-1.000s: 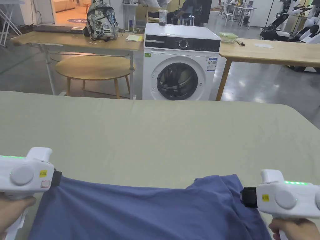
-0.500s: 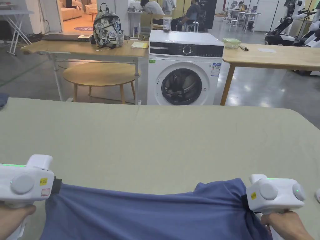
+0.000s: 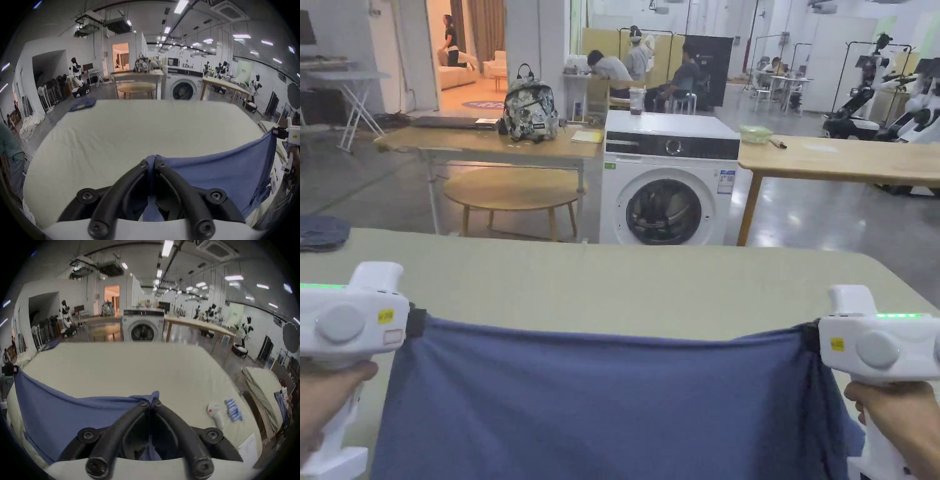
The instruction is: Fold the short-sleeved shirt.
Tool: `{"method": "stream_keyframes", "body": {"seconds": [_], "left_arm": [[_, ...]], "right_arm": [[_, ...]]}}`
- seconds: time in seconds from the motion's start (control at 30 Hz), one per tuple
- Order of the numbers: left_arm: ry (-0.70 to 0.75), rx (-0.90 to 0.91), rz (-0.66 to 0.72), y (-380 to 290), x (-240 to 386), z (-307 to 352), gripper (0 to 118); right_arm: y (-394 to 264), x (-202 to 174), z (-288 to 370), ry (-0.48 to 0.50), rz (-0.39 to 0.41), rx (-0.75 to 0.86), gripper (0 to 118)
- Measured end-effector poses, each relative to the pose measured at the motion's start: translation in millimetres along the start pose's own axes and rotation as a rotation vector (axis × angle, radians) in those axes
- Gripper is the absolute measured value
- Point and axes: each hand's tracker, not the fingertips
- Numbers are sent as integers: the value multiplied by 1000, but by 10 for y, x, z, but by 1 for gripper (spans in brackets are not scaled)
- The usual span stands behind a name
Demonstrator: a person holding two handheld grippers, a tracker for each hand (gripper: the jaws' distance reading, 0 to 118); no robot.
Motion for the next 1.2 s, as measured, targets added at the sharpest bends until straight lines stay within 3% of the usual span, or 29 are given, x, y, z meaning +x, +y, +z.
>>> {"method": "stream_keyframes", "body": {"seconds": [0.2,0.4,0.73,1.2], "left_arm": [[14,136,17,377,-116,733,0],[46,239,1,894,-232,1156,0],[94,355,-32,1756,-224,1355,0],[115,402,-14,2707,-229,939,0]], "right_arm": [[525,-121,887,-5,-16,191,0],[1015,-200,1293,-29,-24,313,0],[1828,-234,1408,-68,-31,418,0],[2860,-283,1158,-137,-7,503,0]]}}
